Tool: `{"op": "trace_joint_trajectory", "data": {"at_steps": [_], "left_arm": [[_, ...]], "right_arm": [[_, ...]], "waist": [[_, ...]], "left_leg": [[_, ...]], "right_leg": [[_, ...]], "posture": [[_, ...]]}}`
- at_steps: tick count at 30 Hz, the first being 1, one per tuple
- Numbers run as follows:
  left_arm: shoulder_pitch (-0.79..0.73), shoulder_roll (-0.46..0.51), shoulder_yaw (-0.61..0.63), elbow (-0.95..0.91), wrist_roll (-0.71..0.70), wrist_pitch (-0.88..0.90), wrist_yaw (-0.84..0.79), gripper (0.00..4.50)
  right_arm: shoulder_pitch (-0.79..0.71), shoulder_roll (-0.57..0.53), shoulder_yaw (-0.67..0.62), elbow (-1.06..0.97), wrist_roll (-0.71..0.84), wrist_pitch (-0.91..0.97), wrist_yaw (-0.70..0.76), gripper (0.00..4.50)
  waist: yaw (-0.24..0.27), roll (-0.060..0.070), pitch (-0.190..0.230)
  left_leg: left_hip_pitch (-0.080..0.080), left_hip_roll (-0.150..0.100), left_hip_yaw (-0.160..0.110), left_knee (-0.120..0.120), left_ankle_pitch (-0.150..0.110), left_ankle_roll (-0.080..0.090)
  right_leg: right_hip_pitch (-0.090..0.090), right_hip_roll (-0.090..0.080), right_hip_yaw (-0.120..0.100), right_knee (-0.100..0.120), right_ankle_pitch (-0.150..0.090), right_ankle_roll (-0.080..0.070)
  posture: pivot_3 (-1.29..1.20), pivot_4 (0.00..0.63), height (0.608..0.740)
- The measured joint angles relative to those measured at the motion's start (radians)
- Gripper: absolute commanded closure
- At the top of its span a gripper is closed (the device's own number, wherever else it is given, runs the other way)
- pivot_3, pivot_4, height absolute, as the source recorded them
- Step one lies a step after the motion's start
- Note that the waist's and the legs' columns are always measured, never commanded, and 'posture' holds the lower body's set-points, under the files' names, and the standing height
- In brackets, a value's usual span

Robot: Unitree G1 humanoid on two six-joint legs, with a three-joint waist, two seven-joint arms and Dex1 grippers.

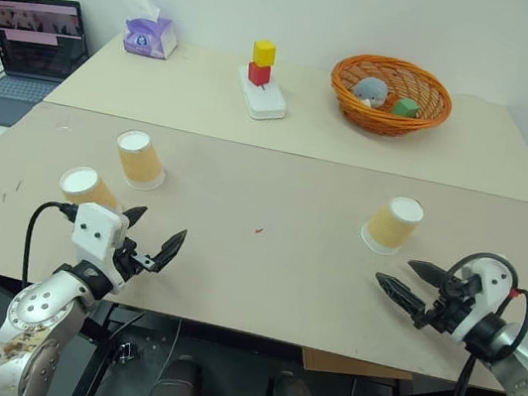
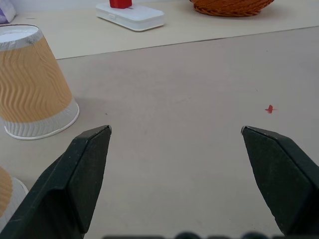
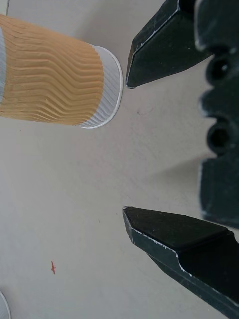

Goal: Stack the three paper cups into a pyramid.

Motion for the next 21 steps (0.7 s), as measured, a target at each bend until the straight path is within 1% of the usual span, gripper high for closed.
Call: {"op": "trace_joint_trajectory", "data": {"at_steps": [5,9,12,16,18,20,21], "left_arm": [[-0.029,-0.001,0.005,-0.012,-0.025,0.026,0.021,0.04],[-0.059,-0.013,0.041,-0.046,-0.073,0.073,0.072,0.04],[-0.096,-0.02,0.069,-0.081,-0.102,0.117,0.124,0.04],[-0.238,-0.009,0.109,-0.13,-0.134,0.176,0.211,0.04],[-0.32,0.009,0.138,-0.135,-0.133,0.202,0.264,0.04],[-0.417,0.007,0.162,-0.137,-0.129,0.287,0.365,0.04],[-0.508,0.006,0.172,-0.133,-0.123,0.353,0.439,0.04]], "right_arm": [[-0.032,0.0,0.024,0.005,0.0,0.0,0.007,0.0],[-0.062,0.001,0.055,-0.002,0.007,0.003,0.022,0.0],[-0.135,0.011,0.084,-0.031,0.076,0.033,0.044,0.0],[-0.258,0.009,0.139,-0.07,0.195,0.097,0.112,0.0],[-0.286,0.009,0.172,-0.079,0.226,0.115,0.149,0.0],[-0.308,-0.002,0.211,-0.06,0.226,0.121,0.199,0.0],[-0.346,-0.005,0.255,-0.033,0.212,0.12,0.229,0.0]], "waist": [[-0.001,0.0,0.0],[-0.002,0.0,0.0],[-0.005,0.0,0.0],[0.001,-0.001,0.001],[0.004,-0.001,0.001],[0.004,-0.004,0.003],[0.002,-0.008,0.005]], "left_leg": [[0.0,0.0,0.0,0.0,0.0,0.0],[0.0,0.0,0.0,0.0,0.0,0.0],[0.001,0.0,0.0,0.0,0.0,0.0],[0.003,-0.001,-0.001,0.0,0.0,0.0],[0.003,-0.001,-0.001,0.0,0.0,0.0],[0.003,-0.002,-0.001,0.0,0.0,0.001],[0.003,-0.002,-0.002,0.0,0.0,0.001]], "right_leg": [[0.0,0.0,0.0,0.0,0.0,0.0],[0.0,0.0,0.0,0.0,0.0,0.0],[0.0,0.0,0.001,0.001,0.0,0.0],[0.002,0.0,0.0,0.002,0.0,0.0],[0.003,0.0,0.0,0.0,0.0,0.0],[0.003,-0.001,0.0,0.0,0.0,0.0],[0.003,0.0,-0.001,0.001,0.001,0.001]], "posture": [[0.0,0.15,0.658],[0.0,0.15,0.658],[0.0,0.15,0.658],[0.0,0.15,0.658],[0.0,0.15,0.658],[0.0,0.15,0.658],[0.0,0.15,0.658]]}}
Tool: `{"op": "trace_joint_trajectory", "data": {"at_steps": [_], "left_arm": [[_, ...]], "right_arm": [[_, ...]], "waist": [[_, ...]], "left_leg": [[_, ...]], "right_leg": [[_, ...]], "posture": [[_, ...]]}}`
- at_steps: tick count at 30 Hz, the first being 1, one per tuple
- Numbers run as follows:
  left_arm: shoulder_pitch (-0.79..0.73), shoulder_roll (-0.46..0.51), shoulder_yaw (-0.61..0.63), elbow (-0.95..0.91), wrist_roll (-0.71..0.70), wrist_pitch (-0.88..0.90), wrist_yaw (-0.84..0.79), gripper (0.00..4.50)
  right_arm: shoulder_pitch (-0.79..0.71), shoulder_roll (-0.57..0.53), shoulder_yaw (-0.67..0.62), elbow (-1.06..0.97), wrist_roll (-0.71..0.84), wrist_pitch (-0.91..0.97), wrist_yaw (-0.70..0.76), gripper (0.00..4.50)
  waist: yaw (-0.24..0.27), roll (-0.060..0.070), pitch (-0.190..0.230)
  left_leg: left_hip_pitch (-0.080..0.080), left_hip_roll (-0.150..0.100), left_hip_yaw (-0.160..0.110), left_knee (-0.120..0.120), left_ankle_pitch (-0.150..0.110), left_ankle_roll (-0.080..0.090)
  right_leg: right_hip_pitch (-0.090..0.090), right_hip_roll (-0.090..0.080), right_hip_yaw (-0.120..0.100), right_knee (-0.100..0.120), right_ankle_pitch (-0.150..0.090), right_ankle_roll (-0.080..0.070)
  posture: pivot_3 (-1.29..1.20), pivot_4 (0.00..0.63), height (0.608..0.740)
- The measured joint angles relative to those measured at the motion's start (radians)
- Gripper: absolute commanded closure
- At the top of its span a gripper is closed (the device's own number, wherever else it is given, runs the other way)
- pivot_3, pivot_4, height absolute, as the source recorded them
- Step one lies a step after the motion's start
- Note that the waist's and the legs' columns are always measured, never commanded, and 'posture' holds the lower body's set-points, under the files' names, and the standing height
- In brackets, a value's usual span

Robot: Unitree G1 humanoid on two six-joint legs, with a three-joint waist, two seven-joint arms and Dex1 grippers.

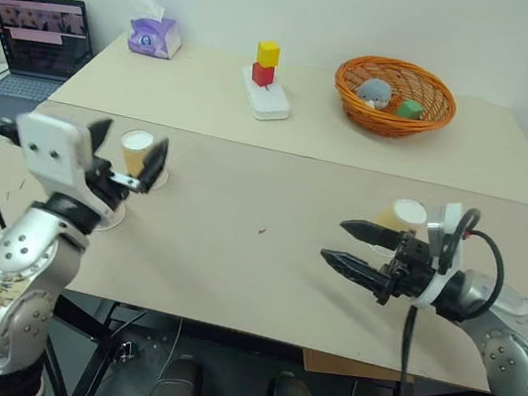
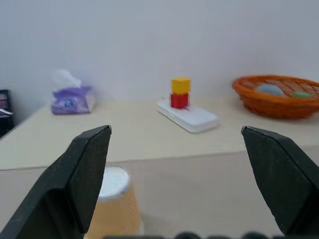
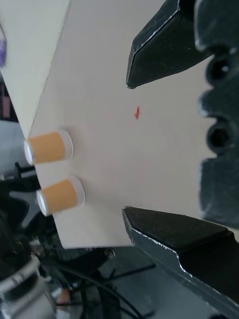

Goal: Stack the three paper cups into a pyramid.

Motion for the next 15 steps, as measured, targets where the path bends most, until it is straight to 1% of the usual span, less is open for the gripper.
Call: {"op": "trace_joint_trajectory", "data": {"at_steps": [1,4,8,12,15], "left_arm": [[-0.073,0.003,0.013,-0.005,0.006,0.042,0.053,0.04],[-0.117,0.005,0.038,-0.039,0.007,0.162,0.137,0.04],[-0.111,0.003,0.119,-0.052,0.029,0.364,0.215,0.04],[-0.085,-0.006,0.212,-0.113,0.054,0.505,0.24,0.04],[-0.048,-0.016,0.244,-0.156,0.075,0.567,0.237,0.04]], "right_arm": [[-0.028,0.0,0.034,0.01,-0.016,-0.003,0.022,0.0],[-0.08,0.002,0.099,0.083,-0.083,-0.038,0.058,0.0],[-0.153,0.053,0.162,0.203,-0.18,-0.113,0.073,0.0],[-0.178,0.085,0.181,0.254,-0.216,-0.157,0.096,0.0],[-0.187,0.103,0.196,0.282,-0.236,-0.178,0.112,0.0]], "waist": [[-0.001,-0.001,0.001],[-0.011,-0.001,0.001],[-0.021,-0.002,0.002],[-0.025,-0.001,0.002],[-0.026,-0.002,0.002]], "left_leg": [[0.0,0.0,-0.001,0.0,0.0,0.0],[0.002,0.0,0.001,-0.001,-0.001,0.001],[0.001,0.001,0.0,-0.002,0.0,0.001],[0.002,0.0,0.0,-0.002,0.0,0.0],[0.002,0.0,-0.001,-0.002,0.0,0.0]], "right_leg": [[0.0,0.001,0.0,-0.001,0.001,0.0],[0.0,0.0,0.002,-0.001,0.0,0.0],[-0.002,0.001,0.001,0.001,0.0,0.0],[-0.001,-0.001,0.002,0.001,0.0,0.0],[-0.001,-0.001,0.001,0.001,0.0,0.0]], "posture": [[0.0,0.15,0.658],[0.0,0.15,0.658],[0.0,0.15,0.658],[0.0,0.15,0.658],[0.0,0.15,0.658]]}}
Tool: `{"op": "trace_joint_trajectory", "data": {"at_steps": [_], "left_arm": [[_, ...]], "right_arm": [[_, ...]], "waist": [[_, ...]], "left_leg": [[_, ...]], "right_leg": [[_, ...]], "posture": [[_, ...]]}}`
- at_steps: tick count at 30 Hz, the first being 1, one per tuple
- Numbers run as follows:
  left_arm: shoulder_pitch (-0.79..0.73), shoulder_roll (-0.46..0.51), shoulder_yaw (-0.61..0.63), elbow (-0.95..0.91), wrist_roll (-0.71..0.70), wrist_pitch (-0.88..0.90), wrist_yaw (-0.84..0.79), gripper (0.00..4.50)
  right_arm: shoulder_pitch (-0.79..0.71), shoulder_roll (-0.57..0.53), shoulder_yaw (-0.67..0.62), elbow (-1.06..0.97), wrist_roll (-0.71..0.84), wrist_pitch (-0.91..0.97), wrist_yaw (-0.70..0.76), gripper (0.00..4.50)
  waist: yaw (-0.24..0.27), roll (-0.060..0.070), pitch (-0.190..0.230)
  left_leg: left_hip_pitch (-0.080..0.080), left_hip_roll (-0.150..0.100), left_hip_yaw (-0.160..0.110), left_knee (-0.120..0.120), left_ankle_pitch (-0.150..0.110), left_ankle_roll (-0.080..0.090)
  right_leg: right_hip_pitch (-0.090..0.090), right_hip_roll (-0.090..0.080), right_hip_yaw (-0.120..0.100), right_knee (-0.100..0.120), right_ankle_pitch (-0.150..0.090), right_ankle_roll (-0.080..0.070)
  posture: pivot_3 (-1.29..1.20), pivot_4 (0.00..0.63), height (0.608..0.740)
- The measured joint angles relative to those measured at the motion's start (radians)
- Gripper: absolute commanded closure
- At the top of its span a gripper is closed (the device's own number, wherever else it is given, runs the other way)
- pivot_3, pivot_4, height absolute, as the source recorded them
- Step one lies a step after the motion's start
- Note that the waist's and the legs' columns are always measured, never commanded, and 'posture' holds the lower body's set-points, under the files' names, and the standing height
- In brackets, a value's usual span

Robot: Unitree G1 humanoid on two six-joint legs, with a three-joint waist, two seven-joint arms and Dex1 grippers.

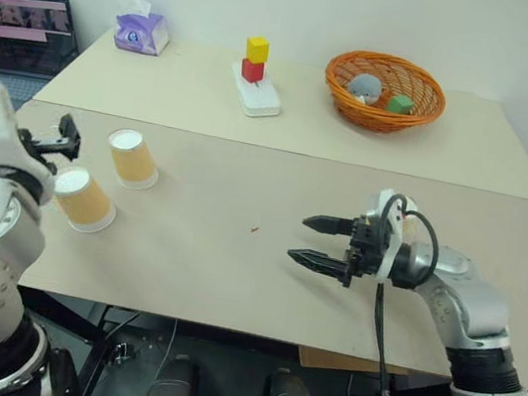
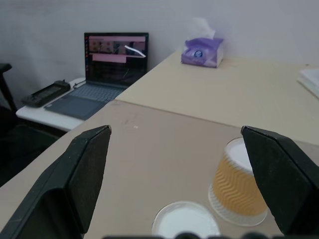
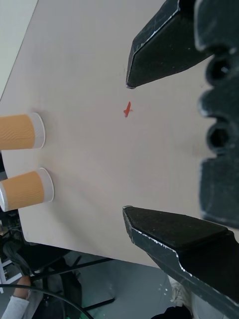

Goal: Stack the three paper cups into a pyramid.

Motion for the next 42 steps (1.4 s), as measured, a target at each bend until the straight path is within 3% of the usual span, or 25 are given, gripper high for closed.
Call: {"op": "trace_joint_trajectory", "data": {"at_steps": [11,27,42], "left_arm": [[0.041,-0.079,-0.009,-0.075,0.074,0.057,-0.056,0.04],[0.113,-0.166,-0.095,0.085,0.177,-0.095,-0.116,0.04],[0.148,-0.209,-0.117,0.119,0.239,-0.145,-0.126,0.04]], "right_arm": [[-0.017,0.049,0.01,0.034,-0.023,-0.02,0.022,0.0],[0.028,0.033,-0.038,0.002,-0.017,-0.017,-0.008,0.0],[0.033,0.029,-0.043,-0.013,-0.014,-0.011,-0.028,0.0]], "waist": [[-0.003,0.0,0.0],[-0.002,0.0,0.0],[-0.003,0.0,0.0]], "left_leg": [[0.0,0.0,0.0,0.0,0.001,-0.001],[0.0,0.0,-0.002,0.0,0.001,-0.001],[0.0,0.0,-0.004,0.0,0.0,-0.001]], "right_leg": [[0.0,-0.001,0.001,0.001,0.0,0.0],[0.0,-0.001,0.0,0.001,0.0,0.0],[0.0,-0.001,0.0,0.001,0.0,0.0]], "posture": [[0.0,0.15,0.658],[0.0,0.15,0.658],[0.0,0.15,0.658]]}}
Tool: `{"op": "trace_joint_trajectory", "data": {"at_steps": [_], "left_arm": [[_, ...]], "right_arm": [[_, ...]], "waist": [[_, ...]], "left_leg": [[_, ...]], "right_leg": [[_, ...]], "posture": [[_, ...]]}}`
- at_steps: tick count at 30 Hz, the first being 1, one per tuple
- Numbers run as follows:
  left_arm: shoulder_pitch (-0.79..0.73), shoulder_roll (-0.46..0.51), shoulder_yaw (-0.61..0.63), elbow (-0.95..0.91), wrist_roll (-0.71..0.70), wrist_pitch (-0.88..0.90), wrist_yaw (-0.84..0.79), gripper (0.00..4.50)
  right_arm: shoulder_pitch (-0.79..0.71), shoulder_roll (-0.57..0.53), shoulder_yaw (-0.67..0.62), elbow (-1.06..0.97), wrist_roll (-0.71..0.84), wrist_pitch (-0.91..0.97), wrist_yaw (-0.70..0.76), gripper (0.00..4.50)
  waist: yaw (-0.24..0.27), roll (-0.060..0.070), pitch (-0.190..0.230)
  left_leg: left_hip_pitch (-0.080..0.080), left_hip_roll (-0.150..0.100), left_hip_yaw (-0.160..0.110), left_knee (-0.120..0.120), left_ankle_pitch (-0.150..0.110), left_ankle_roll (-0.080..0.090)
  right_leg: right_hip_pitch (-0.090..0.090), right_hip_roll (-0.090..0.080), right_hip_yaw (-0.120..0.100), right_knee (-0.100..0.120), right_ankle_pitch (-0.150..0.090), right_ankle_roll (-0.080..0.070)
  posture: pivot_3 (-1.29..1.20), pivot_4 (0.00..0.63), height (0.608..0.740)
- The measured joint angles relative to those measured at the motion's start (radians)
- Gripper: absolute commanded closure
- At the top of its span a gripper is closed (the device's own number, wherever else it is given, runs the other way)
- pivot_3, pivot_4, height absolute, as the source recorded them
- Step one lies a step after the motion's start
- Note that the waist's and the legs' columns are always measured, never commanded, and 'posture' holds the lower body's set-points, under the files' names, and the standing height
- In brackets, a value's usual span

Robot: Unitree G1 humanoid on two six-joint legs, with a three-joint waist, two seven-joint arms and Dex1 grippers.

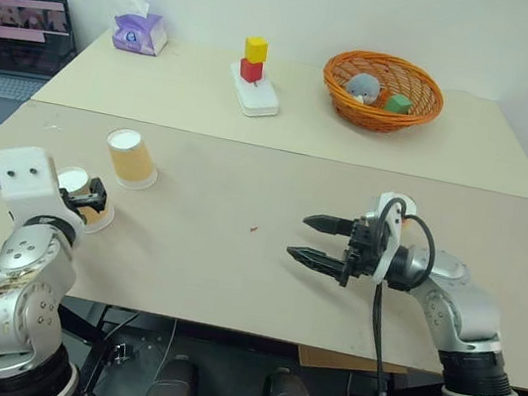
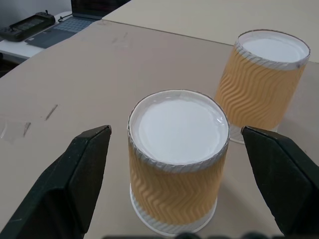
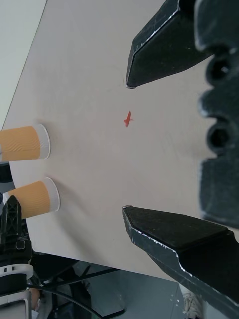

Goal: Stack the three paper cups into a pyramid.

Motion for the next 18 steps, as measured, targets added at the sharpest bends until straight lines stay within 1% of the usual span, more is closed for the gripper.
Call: {"op": "trace_joint_trajectory", "data": {"at_steps": [8,10,11,12,14,15,16,17,18], "left_arm": [[0.013,-0.01,-0.014,0.045,0.03,-0.042,-0.007,0.04],[0.013,-0.009,-0.026,0.069,0.034,-0.052,-0.015,0.56],[0.013,-0.007,-0.034,0.081,0.036,-0.065,-0.02,0.75],[0.012,0.0,-0.045,0.095,0.039,-0.081,-0.026,1.2],[0.002,0.009,-0.057,0.116,0.042,-0.111,-0.034,1.94],[-0.006,0.015,-0.063,0.129,0.043,-0.131,-0.041,2.16],[-0.016,0.019,-0.069,0.142,0.045,-0.148,-0.043,2.54],[-0.024,0.024,-0.075,0.149,0.049,-0.155,-0.044,2.76],[-0.03,0.026,-0.081,0.156,0.05,-0.163,-0.045,2.76]], "right_arm": [[0.0,-0.003,-0.004,-0.001,0.0,0.006,-0.003,0.0],[0.0,-0.005,-0.004,-0.001,0.0,0.007,-0.003,0.0],[0.0,-0.007,-0.005,-0.002,0.0,0.007,-0.004,0.0],[0.0,-0.008,-0.006,-0.003,0.0,0.008,-0.005,0.0],[0.0,-0.009,-0.006,-0.005,0.0,0.008,-0.008,0.0],[0.0,-0.009,-0.008,-0.006,0.0,0.008,-0.011,0.0],[0.0,-0.009,-0.009,-0.006,0.0,0.008,-0.012,0.0],[0.0,-0.009,-0.009,-0.007,0.0,0.008,-0.013,0.0],[0.0,-0.009,-0.009,-0.007,0.0,0.008,-0.013,0.0]], "waist": [[0.001,0.0,0.0],[0.001,0.0,0.0],[0.001,0.0,0.0],[0.001,0.0,0.0],[0.001,0.0,0.0],[0.002,0.0,0.0],[0.002,0.0,0.0],[0.002,0.0,0.0],[0.002,0.0,0.0]], "left_leg": [[0.0,0.0,-0.002,0.0,0.0,0.0],[0.0,0.0,-0.002,0.0,0.0,0.0],[0.0,0.0,-0.002,0.0,0.0,0.0],[0.0,0.0,-0.002,0.0,0.0,0.0],[0.0,0.0,-0.002,0.0,0.0,0.0],[0.0,0.0,-0.002,0.0,0.0,0.0],[0.0,0.0,-0.002,0.0,0.0,0.0],[0.0,0.0,-0.002,0.0,0.0,0.0],[0.0,0.0,-0.002,0.0,0.0,0.0]], "right_leg": [[0.0,0.0,0.0,0.0,0.0,0.0],[0.0,0.0,0.0,0.0,0.0,0.0],[0.0,0.0,0.0,0.0,0.0,0.0],[0.0,0.0,0.0,0.0,0.0,0.0],[0.0,0.0,0.0,0.0,0.0,0.0],[0.0,0.0,0.0,0.0,0.0,0.0],[0.0,0.0,0.0,0.0,0.0,0.0],[0.0,0.0,0.0,0.0,0.0,0.0],[0.0,0.0,0.0,0.0,0.0,0.0]], "posture": [[0.0,0.15,0.658],[0.0,0.15,0.658],[0.0,0.15,0.658],[0.0,0.15,0.658],[0.0,0.15,0.658],[0.0,0.15,0.658],[0.0,0.15,0.658],[0.0,0.15,0.658],[0.0,0.15,0.658]]}}
